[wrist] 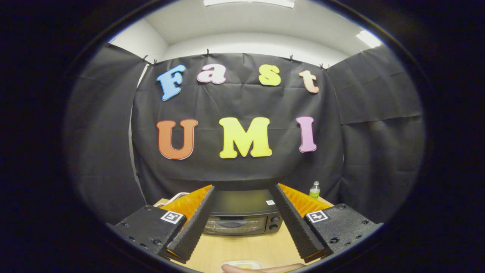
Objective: Open the toaster oven, put the food inside, and close the toaster oven door.
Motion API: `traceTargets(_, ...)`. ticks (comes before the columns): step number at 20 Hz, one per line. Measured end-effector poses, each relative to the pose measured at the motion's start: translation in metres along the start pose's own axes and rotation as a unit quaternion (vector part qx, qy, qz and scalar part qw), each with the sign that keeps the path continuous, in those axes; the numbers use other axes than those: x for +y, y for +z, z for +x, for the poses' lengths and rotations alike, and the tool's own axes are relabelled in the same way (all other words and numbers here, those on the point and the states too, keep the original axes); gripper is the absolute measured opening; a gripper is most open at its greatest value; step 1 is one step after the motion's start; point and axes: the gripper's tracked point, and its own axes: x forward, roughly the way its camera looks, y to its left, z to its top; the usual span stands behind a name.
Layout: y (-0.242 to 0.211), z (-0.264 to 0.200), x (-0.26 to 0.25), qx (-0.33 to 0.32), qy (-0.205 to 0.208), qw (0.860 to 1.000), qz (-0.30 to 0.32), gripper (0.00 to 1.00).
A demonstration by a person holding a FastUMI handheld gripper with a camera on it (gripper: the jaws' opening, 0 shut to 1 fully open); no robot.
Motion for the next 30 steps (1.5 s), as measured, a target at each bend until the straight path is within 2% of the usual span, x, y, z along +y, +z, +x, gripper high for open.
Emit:
traceTargets(6, -0.044, 0.041, -0.005, 0.019, -0.015, 1.0, -0.001, 1.0)
traceTargets(10, -0.097, 0.086, 0.008, 0.059, -0.001, 0.998, -0.022, 1.0)
traceTargets(12, -0.12, 0.107, 0.012, 0.075, 0.004, 0.997, -0.012, 1.0)
traceTargets(20, -0.187, 0.177, 0.026, 0.122, 0.002, 0.992, -0.034, 1.0)
traceTargets(25, -0.218, 0.197, 0.029, 0.158, 0.003, 0.986, -0.047, 1.0)
traceTargets(30, -0.227, 0.191, 0.034, 0.172, 0.018, 0.985, -0.01, 1.0)
